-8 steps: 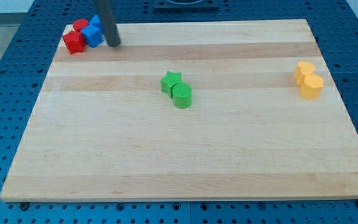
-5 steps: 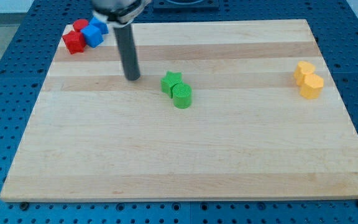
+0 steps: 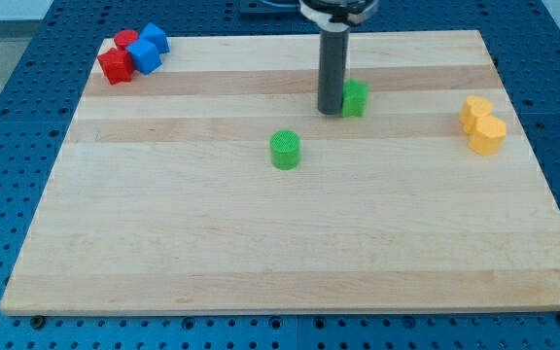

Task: Move the green star to the top right

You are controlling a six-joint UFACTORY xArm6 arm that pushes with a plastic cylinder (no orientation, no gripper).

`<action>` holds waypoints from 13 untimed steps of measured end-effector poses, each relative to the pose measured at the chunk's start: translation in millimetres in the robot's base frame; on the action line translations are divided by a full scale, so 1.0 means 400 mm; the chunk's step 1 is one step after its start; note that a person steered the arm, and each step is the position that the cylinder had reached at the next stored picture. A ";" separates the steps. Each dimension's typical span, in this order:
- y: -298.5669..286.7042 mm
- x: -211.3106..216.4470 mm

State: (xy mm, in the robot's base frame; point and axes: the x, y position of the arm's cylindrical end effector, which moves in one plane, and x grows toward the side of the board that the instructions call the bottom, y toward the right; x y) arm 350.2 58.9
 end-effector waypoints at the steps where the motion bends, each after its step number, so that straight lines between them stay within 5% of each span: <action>1: 0.107 -0.029; 2: 0.215 -0.079; 5: 0.257 0.012; 8: 0.291 -0.201; 10: 0.305 -0.165; 13: 0.373 -0.265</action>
